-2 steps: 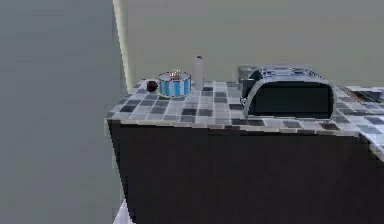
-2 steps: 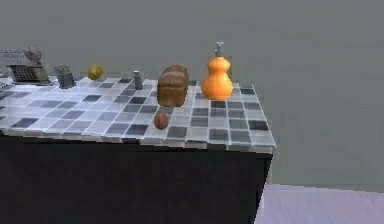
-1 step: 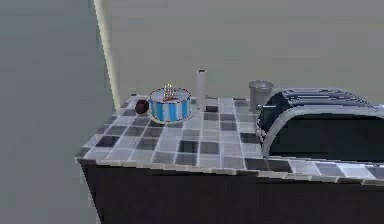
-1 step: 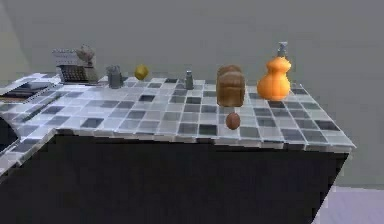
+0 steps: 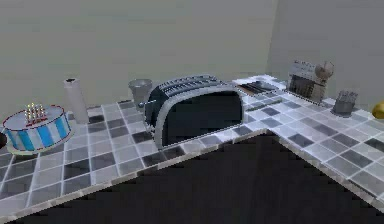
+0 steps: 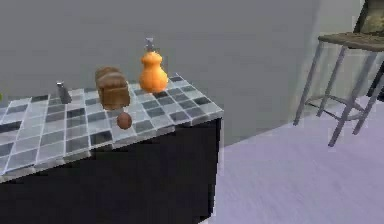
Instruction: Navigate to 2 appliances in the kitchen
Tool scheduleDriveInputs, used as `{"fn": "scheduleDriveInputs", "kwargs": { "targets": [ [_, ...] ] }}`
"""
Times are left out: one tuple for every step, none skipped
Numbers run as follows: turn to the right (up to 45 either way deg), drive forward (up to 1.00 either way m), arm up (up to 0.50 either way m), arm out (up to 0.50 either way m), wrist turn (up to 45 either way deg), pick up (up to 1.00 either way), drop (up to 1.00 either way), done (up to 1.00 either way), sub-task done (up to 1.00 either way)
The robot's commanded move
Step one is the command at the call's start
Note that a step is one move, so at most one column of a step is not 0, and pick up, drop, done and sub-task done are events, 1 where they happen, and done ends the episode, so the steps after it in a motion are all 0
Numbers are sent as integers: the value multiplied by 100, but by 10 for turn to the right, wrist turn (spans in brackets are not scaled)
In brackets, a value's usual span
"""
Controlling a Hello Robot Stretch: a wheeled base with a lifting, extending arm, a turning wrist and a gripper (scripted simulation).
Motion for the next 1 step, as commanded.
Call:
{"fn": "scheduleDriveInputs", "kwargs": {
  "targets": [
    [0,0,0,0,0,0,0,100,0]
  ]
}}
